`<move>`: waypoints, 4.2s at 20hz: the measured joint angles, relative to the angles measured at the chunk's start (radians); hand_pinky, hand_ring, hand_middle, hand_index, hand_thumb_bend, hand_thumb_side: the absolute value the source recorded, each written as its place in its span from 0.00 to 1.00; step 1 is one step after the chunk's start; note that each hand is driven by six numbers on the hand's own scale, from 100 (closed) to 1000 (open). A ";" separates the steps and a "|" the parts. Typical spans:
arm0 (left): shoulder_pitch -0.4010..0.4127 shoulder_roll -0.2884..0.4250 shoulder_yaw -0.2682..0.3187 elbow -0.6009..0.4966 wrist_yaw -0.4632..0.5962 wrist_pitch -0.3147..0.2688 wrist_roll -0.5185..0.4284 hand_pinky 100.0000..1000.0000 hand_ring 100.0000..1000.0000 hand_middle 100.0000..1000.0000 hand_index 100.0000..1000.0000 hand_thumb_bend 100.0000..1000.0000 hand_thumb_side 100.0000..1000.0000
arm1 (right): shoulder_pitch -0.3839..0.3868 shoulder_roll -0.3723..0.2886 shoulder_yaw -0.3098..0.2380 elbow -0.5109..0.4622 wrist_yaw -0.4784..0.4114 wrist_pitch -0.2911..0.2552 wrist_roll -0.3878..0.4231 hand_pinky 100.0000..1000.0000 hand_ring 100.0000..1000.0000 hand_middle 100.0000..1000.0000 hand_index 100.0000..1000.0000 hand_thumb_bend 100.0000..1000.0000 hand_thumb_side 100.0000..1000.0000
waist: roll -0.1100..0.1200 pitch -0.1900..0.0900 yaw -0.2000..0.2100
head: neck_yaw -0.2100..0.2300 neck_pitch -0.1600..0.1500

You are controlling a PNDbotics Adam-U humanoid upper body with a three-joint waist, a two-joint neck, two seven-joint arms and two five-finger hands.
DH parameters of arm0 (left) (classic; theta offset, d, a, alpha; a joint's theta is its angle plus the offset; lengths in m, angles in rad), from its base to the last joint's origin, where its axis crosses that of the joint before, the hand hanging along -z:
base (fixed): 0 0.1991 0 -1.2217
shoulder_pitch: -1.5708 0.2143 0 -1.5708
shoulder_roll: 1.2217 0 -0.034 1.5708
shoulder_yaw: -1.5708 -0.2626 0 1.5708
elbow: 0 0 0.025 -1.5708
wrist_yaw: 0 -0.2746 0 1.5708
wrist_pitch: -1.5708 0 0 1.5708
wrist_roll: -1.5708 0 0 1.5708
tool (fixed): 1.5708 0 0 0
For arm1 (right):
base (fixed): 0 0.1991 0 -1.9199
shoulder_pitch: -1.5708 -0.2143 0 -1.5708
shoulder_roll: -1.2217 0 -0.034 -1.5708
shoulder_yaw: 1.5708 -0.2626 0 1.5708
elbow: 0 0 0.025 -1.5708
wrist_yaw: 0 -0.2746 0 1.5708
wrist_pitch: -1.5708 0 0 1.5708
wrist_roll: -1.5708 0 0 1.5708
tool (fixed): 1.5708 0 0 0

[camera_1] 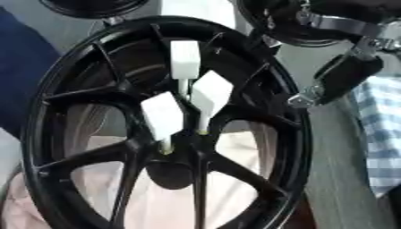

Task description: Pull the pin out of the wheel hub.

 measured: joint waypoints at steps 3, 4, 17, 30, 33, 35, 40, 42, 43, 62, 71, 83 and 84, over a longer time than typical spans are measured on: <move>-0.001 0.006 0.000 0.000 0.000 0.000 -0.001 0.74 0.56 0.48 0.70 0.07 0.69 | -0.017 0.000 -0.006 0.000 -0.009 -0.014 0.046 0.85 0.77 0.65 0.76 0.52 0.18 | -0.006 0.002 0.000 | -0.003 -0.001; -0.001 0.006 0.000 0.000 0.000 0.000 -0.001 0.74 0.56 0.48 0.70 0.07 0.69 | -0.020 0.000 -0.008 0.000 -0.013 -0.016 0.058 0.85 0.77 0.66 0.76 0.52 0.18 | -0.005 0.002 0.000 | -0.004 -0.002; -0.008 0.011 -0.006 0.000 0.003 0.001 -0.005 0.74 0.56 0.48 0.70 0.07 0.70 | -0.178 0.039 0.078 0.000 -0.013 -0.056 0.165 0.83 0.75 0.64 0.76 0.52 0.18 | -0.015 0.007 0.027 | -0.036 -0.002; -0.008 0.012 -0.005 0.000 0.004 0.000 -0.005 0.74 0.56 0.48 0.70 0.08 0.70 | -0.265 0.123 0.183 0.000 -0.013 0.039 0.204 0.79 0.65 0.62 0.75 0.51 0.16 | -0.019 0.008 0.035 | -0.039 0.010; -0.008 0.011 -0.005 0.000 0.004 0.001 -0.005 0.74 0.56 0.48 0.70 0.07 0.70 | -0.270 0.130 0.191 0.000 -0.014 0.055 0.197 0.79 0.66 0.61 0.75 0.51 0.15 | -0.019 0.009 0.036 | -0.040 0.011; -0.008 0.011 -0.005 0.000 0.004 0.001 -0.005 0.74 0.56 0.48 0.70 0.07 0.70 | -0.270 0.135 0.195 0.001 -0.014 0.062 0.191 0.79 0.66 0.61 0.75 0.50 0.15 | -0.019 0.009 0.039 | -0.040 0.012; -0.008 0.011 -0.005 0.000 0.004 0.001 -0.005 0.74 0.56 0.48 0.69 0.08 0.70 | -0.269 0.138 0.203 0.016 -0.014 0.071 0.185 0.75 0.57 0.59 0.74 0.50 0.12 | -0.019 0.012 0.041 | -0.043 0.018; -0.008 0.011 -0.005 0.000 0.005 0.001 -0.005 0.74 0.56 0.48 0.69 0.08 0.70 | -0.269 0.139 0.203 0.023 -0.014 0.074 0.186 0.75 0.58 0.59 0.74 0.50 0.13 | -0.019 0.012 0.042 | -0.043 0.018; -0.008 0.011 -0.005 0.000 0.005 0.001 -0.005 0.74 0.56 0.48 0.70 0.08 0.70 | -0.268 0.140 0.203 0.026 -0.014 0.074 0.185 0.75 0.58 0.59 0.74 0.50 0.13 | -0.019 0.013 0.042 | -0.043 0.018; -0.008 0.005 -0.005 0.000 0.011 0.003 -0.007 0.74 0.56 0.48 0.70 0.07 0.71 | -0.227 0.145 0.209 0.069 -0.014 0.097 0.164 0.75 0.59 0.57 0.72 0.51 0.11 | -0.018 0.028 0.054 | -0.045 0.018; -0.008 0.005 -0.005 0.000 0.012 0.003 -0.007 0.74 0.57 0.48 0.69 0.07 0.71 | -0.216 0.145 0.209 0.076 -0.019 0.096 0.155 0.76 0.59 0.56 0.71 0.51 0.08 | -0.018 0.031 0.055 | -0.045 0.018; -0.008 0.005 -0.005 0.000 0.012 0.005 -0.010 0.74 0.56 0.48 0.69 0.07 0.71 | -0.217 0.145 0.209 0.095 -0.024 0.085 0.168 0.77 0.59 0.54 0.69 0.40 0.00 | -0.018 0.031 0.057 | -0.045 0.018; -0.008 0.005 -0.005 0.000 0.012 0.005 -0.010 0.74 0.56 0.48 0.69 0.07 0.71 | -0.217 0.145 0.209 0.098 -0.024 0.083 0.171 0.77 0.58 0.53 0.68 0.40 0.00 | -0.018 0.031 0.057 | -0.045 0.018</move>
